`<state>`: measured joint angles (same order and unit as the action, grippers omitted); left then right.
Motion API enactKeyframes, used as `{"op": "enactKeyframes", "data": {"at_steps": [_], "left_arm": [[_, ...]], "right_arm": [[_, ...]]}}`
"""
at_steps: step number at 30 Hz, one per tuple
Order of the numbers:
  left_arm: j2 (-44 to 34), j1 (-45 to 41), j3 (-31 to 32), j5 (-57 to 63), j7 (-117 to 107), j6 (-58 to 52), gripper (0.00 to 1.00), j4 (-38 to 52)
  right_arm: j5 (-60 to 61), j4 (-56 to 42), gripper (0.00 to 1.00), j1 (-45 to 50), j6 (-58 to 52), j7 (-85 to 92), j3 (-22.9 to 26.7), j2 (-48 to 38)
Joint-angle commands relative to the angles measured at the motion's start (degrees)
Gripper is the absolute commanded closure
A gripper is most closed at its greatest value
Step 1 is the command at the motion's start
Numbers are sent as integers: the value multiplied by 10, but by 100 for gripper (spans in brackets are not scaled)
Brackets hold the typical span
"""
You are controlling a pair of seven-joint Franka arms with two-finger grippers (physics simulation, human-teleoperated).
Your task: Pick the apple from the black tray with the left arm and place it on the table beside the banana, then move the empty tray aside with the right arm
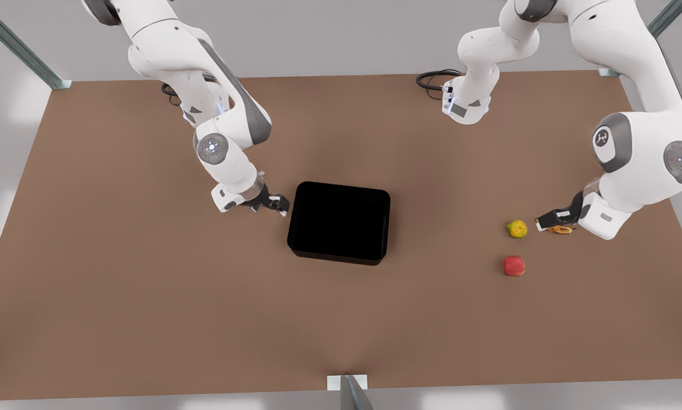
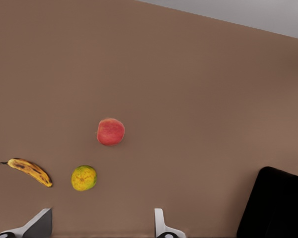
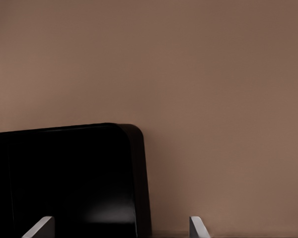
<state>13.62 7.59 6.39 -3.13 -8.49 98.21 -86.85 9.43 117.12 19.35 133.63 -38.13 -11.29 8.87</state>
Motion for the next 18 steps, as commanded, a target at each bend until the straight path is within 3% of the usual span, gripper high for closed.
{"op": "enactKeyframes", "data": {"at_steps": [1, 18], "left_arm": [[0, 1, -1, -4, 88, -64, 0, 14], [-1, -16, 3, -24, 22, -108, 0, 16]], "right_arm": [[-4, -1, 0, 4, 14, -51, 0, 8], [-78, -17, 0, 65, -6, -15, 1, 136]]}}
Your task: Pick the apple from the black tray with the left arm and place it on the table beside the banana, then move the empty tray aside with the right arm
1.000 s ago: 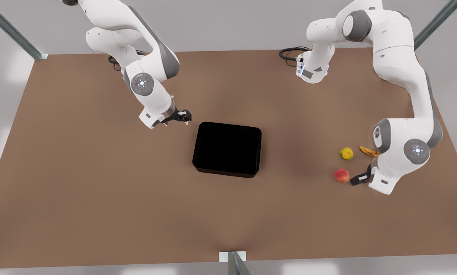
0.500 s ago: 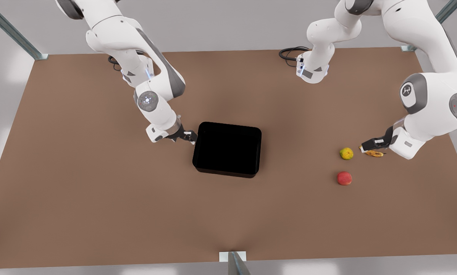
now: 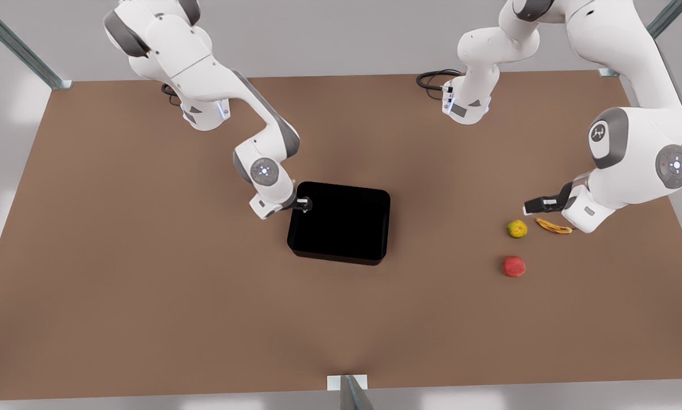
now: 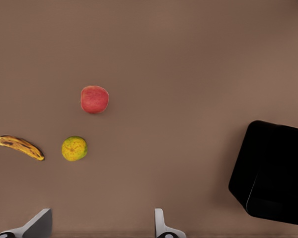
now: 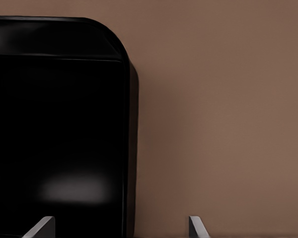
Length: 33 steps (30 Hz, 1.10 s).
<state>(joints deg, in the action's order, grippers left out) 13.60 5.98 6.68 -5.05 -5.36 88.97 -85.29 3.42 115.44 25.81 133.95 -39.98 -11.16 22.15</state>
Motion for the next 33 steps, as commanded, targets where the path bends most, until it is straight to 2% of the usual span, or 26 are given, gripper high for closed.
{"op": "enactKeyframes", "data": {"at_steps": [1, 4, 8, 10, 11, 13, 16, 20, 21, 25, 29, 33], "left_arm": [[-1, 1, 0, -5, -10, -16, 0, 0], [-1, 0, 0, -4, -11, -16, 0, 1], [-1, 0, 0, -3, -11, -16, 0, 1], [-1, 0, 1, -3, -11, -16, 0, 1], [-1, 0, 1, -3, -11, -16, 0, 0], [-1, 0, 1, -2, -11, -16, 0, 1], [-1, -1, 1, -2, -12, -16, 0, 1], [0, -1, 1, 0, -26, -16, 0, 1], [0, -1, 1, 0, -26, -16, 0, 1], [0, -1, 1, 0, -26, -16, 0, 1], [0, -1, 1, 0, -26, -16, 0, 1], [0, -1, 1, 0, -26, -16, 0, 1]], "right_arm": [[-18, 0, 0, 0, -4, 3, 0, 8], [-18, 0, 1, 0, 25, 2, 0, 27], [-17, -7, 11, 6, 69, 2, 0, 47], [-22, -14, 12, 2, 69, 3, 1, 47], [-22, -19, 17, -1, 69, 8, 3, 47], [-22, -20, 38, -5, 69, 9, 4, 46], [-22, -20, 59, -6, 69, 10, 4, 45], [-22, -20, 73, -6, 69, 10, 4, 44], [-23, -20, 80, -5, 69, 13, 4, 45], [-23, -20, 88, -5, 69, 15, 4, 44], [-23, -20, 89, -9, 44, 36, 4, 5], [-23, -21, 91, -67, -34, 144, 5, -57]]}}
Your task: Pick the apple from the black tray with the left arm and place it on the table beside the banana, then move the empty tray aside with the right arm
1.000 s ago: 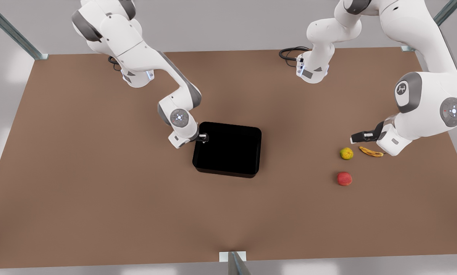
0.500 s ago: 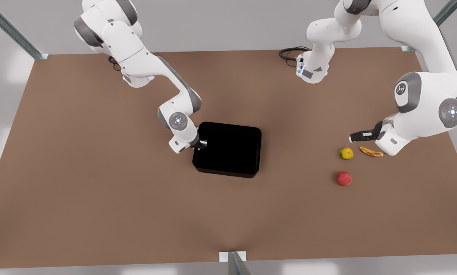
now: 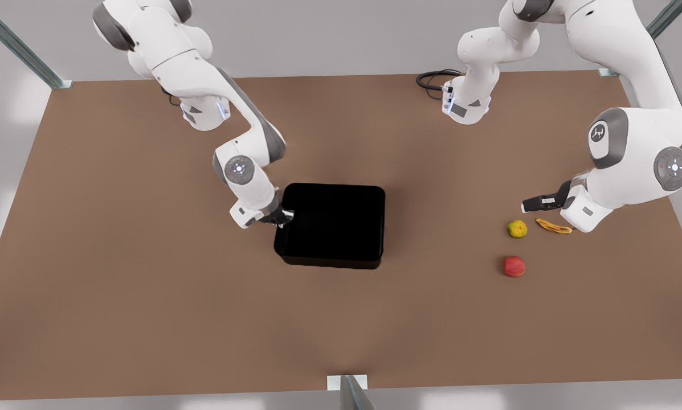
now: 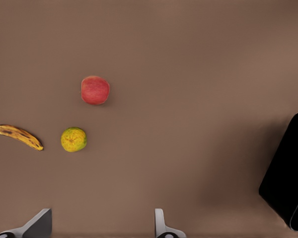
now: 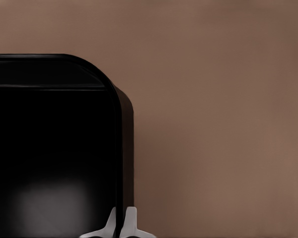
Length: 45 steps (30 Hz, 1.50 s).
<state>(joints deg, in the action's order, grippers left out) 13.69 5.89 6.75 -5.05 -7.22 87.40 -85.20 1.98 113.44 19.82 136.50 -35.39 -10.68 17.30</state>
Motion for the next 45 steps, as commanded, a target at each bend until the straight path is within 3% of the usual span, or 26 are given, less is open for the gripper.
{"op": "enactKeyframes", "data": {"at_steps": [1, 4, 7, 10, 15, 27, 31, 32, 33, 37, 39, 41, 42, 45], "left_arm": [[-1, 0, 0, 0, -8, 0, 0, 0], [-1, 0, 0, 0, -8, 0, 0, 0], [-1, 0, 1, 2, -7, 0, 0, 0], [-2, 0, -1, -3, -3, 0, 0, 0], [0, -1, 0, -22, 0, 1, 0, 13], [1, -11, 2, -1, 1, 1, 0, 15], [1, -12, 3, 0, 0, 0, 0, 15], [2, -12, 3, 0, 0, 1, 0, 15], [3, -12, 3, 0, 0, 1, 0, 15], [4, -17, 3, 1, -1, 1, 0, 15], [4, -18, 3, 1, -1, 1, 0, 15], [4, -19, 3, 2, -1, 1, 0, 14], [4, -19, 2, 2, -1, 1, 0, 15], [4, -19, 2, 2, -1, 0, 0, 15]], "right_arm": [[-8, -4, 91, -27, -82, 132, 0, -23], [-7, -105, 92, -131, -264, 309, 2, -39], [-2, -149, 92, -207, -329, 455, 4, -38], [-7, -149, 92, -269, -329, 621, 3, -33], [-35, -161, 92, -312, -330, 705, 7, -31], [-145, -216, 91, -329, -309, 726, 27, 81], [-153, -238, 87, -328, -308, 726, 28, 113], [-160, -238, 70, -328, -297, 726, 28, 114], [-159, -239, 39, -328, -297, 726, 29, 113], [-105, -268, 0, -324, -320, 711, 26, 91], [-23, -290, 0, -288, -391, 546, 20, 34], [-14, -292, 0, -287, -397, 382, -23, 5], [-14, -302, 0, -287, -397, 343, -43, -9], [-17, -303, 0, -287, -397, 317, -41, -10]]}}
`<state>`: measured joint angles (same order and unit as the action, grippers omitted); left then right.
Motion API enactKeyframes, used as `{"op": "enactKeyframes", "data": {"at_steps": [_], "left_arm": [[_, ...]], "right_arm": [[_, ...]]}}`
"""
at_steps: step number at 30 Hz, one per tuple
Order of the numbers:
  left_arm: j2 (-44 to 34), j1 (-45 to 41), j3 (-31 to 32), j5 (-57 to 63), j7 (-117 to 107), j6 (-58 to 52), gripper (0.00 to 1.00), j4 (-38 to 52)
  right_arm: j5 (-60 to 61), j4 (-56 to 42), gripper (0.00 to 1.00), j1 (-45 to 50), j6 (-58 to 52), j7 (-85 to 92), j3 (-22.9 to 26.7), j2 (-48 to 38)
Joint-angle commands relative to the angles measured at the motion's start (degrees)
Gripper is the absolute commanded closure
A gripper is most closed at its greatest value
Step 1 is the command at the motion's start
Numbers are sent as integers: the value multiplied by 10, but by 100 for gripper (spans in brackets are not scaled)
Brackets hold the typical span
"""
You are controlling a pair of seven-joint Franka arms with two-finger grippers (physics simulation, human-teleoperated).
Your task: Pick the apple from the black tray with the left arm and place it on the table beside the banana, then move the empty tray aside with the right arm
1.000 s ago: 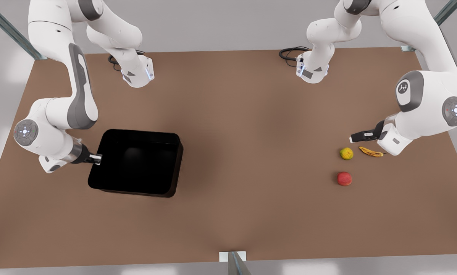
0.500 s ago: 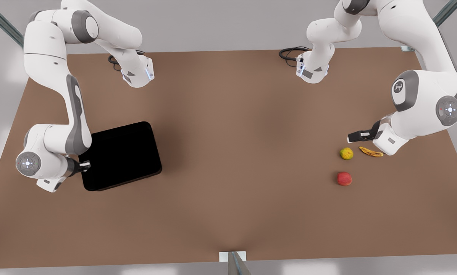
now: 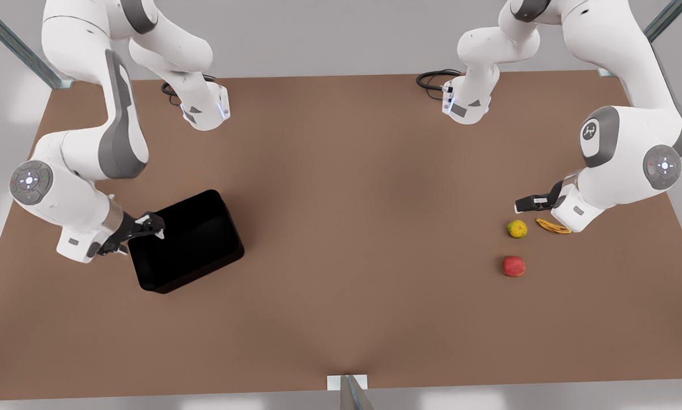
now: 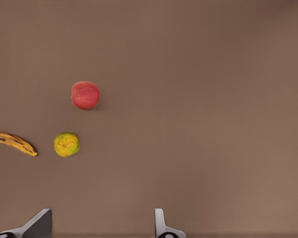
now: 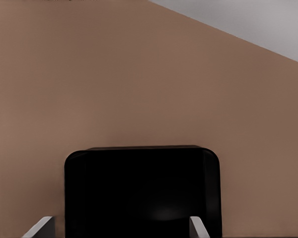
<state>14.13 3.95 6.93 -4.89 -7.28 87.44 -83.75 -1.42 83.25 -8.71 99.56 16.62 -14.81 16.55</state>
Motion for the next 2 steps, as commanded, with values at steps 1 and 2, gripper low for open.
{"op": "enactKeyframes", "data": {"at_steps": [1, 2], "left_arm": [[-1, 0, 0, 1, 0, -1, 0, 0], [-1, 0, 0, 1, 1, 0, 0, 0]], "right_arm": [[19, -1, 0, -2, -28, -204, -4, -2], [20, -1, 0, -2, -28, -204, -3, -2]]}}
